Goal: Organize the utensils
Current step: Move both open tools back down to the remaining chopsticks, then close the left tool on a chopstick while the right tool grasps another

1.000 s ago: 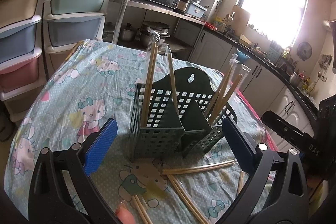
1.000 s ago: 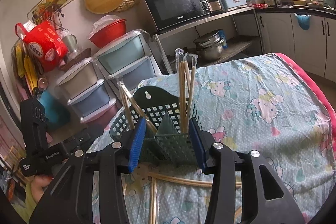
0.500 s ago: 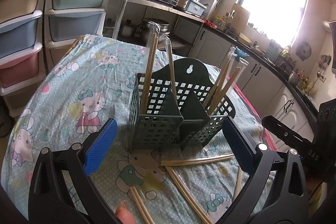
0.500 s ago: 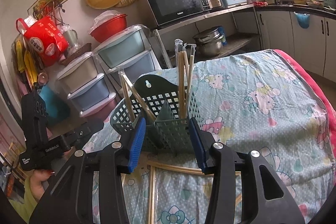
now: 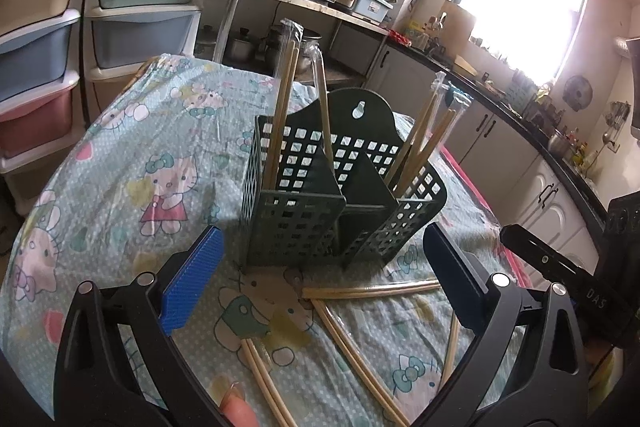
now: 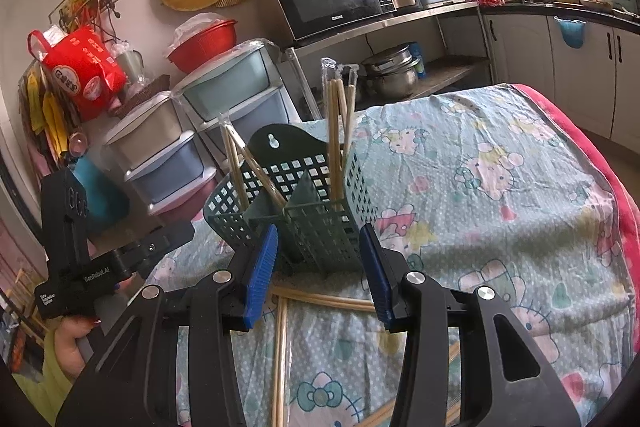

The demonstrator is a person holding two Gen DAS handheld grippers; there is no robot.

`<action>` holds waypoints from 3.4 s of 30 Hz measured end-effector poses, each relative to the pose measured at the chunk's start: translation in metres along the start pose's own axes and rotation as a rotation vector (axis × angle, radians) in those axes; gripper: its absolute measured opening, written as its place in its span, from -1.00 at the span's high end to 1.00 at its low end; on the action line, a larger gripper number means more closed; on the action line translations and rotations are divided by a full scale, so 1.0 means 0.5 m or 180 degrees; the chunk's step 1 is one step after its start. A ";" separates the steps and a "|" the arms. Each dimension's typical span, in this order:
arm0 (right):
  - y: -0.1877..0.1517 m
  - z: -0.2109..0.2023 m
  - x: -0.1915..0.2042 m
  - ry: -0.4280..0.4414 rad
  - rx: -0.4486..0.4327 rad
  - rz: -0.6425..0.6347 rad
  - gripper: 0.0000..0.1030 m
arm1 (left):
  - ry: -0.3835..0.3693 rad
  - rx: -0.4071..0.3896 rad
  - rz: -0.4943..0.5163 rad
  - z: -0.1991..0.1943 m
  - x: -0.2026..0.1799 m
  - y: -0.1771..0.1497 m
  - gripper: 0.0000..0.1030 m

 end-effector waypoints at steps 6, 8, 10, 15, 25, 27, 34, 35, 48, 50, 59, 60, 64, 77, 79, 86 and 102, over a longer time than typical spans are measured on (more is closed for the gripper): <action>-0.014 -0.004 -0.024 -0.0052 0.0037 0.0068 0.20 | 0.0005 0.0058 -0.0013 0.005 0.000 -0.018 -0.79; -0.019 -0.005 -0.031 -0.0073 0.0050 0.0086 0.20 | 0.0011 0.0084 -0.0010 0.008 0.000 -0.024 -0.79; -0.025 -0.007 -0.038 -0.0098 0.0063 0.0098 0.20 | 0.0010 0.0109 -0.0010 0.012 -0.001 -0.030 -0.79; -0.042 -0.007 -0.049 -0.0142 0.0120 0.0104 0.20 | -0.0001 0.0183 -0.0002 0.020 -0.005 -0.050 -0.79; -0.070 -0.006 -0.072 -0.0210 0.0229 0.0154 0.20 | -0.0015 0.0371 0.0018 0.045 -0.011 -0.094 -0.79; -0.075 -0.004 -0.077 -0.0221 0.0259 0.0167 0.20 | -0.0014 0.0424 0.0028 0.053 -0.012 -0.105 -0.79; -0.099 0.002 -0.098 -0.0305 0.0389 0.0186 0.13 | 0.0033 0.0620 0.0068 0.082 -0.019 -0.135 -0.79; -0.103 0.004 -0.103 -0.0324 0.0410 0.0193 0.13 | 0.0045 0.0648 0.0072 0.087 -0.019 -0.138 -0.79; -0.154 0.036 -0.159 -0.0611 0.0821 0.0308 0.13 | 0.0101 0.0977 0.0099 0.146 -0.027 -0.169 -0.48; -0.159 0.042 -0.162 -0.0636 0.0870 0.0308 0.13 | 0.0132 0.1034 0.0084 0.159 -0.023 -0.172 -0.44; -0.180 0.073 -0.173 -0.0725 0.1062 0.0319 0.13 | 0.0238 0.1115 0.0159 0.197 -0.019 -0.165 -0.43; -0.183 0.076 -0.171 -0.0736 0.1064 0.0307 0.13 | 0.0261 0.1104 0.0185 0.200 -0.018 -0.164 -0.41; -0.186 0.080 -0.166 -0.0793 0.1027 0.0254 0.14 | 0.0422 0.1062 0.0344 0.214 -0.018 -0.162 -0.27; -0.165 0.060 -0.176 -0.0645 0.0781 0.0452 0.78 | 0.0513 0.0986 0.0247 0.210 0.019 -0.145 0.65; -0.155 0.052 -0.166 -0.0573 0.0700 0.0442 0.78 | 0.0418 0.0990 0.0115 0.204 0.030 -0.141 0.71; -0.116 0.020 -0.123 -0.0315 0.0426 0.0315 0.82 | 0.0075 0.0839 -0.0178 0.150 0.046 -0.118 1.00; -0.094 -0.002 -0.066 -0.0170 0.0279 0.0163 0.83 | 0.0202 0.0982 -0.0008 0.160 0.034 -0.121 0.27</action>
Point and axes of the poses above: each gripper's, at about its wrist camera, not at the fingertips, and z roughly the way its jaws point, x to its left, y to its top, the point moved 5 cm from there along z, roughly the way its jaws point, and after that the axes turned 3 degrees about -y, right-handed, at the moved point
